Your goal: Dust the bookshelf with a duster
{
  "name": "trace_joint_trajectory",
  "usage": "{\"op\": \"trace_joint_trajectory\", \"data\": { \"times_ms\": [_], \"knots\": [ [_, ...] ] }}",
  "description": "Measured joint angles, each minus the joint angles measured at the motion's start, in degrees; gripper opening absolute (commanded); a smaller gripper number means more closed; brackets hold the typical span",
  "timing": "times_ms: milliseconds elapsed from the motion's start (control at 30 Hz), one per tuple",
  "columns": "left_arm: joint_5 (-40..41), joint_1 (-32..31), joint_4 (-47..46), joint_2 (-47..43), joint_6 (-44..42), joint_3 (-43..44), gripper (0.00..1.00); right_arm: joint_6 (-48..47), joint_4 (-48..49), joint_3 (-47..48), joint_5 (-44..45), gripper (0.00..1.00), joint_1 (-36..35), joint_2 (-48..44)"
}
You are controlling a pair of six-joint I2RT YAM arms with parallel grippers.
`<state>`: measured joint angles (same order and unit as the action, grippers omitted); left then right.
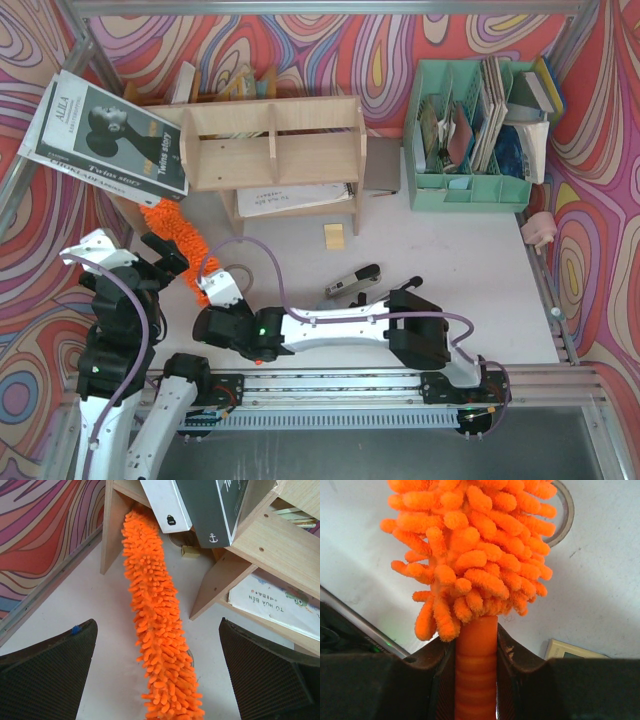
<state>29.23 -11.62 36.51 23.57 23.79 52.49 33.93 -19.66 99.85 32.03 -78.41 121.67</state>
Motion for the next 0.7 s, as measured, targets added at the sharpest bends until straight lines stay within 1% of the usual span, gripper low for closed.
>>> {"op": "trace_joint_trajectory", "data": {
  "times_ms": [167, 300, 367, 567, 700],
  "knots": [
    [0.00, 0.00, 0.00, 0.00, 0.00, 0.00, 0.99, 0.63, -3.15, 2.36, -1.60, 0.00, 0.37, 2.95],
    [0.00, 0.00, 0.00, 0.00, 0.00, 0.00, 0.99, 0.85, -4.44, 2.67, -2.08, 0.00, 0.37, 3.32],
    [0.00, 0.00, 0.00, 0.00, 0.00, 0.00, 0.98, 0.87, -3.32, 1.70, -2.01, 0.00, 0.37, 2.91],
    [0.00, 0.04, 0.00, 0.00, 0.00, 0.00, 0.98, -0.11, 0.72, -5.66, 0.48, 0.00, -0.28, -2.58],
    [0.00, 0.04, 0.00, 0.00, 0.00, 0.00, 0.98, -1.57, 3.80, -6.49, 3.08, 0.00, -1.55, -5.07]
  ]
}}
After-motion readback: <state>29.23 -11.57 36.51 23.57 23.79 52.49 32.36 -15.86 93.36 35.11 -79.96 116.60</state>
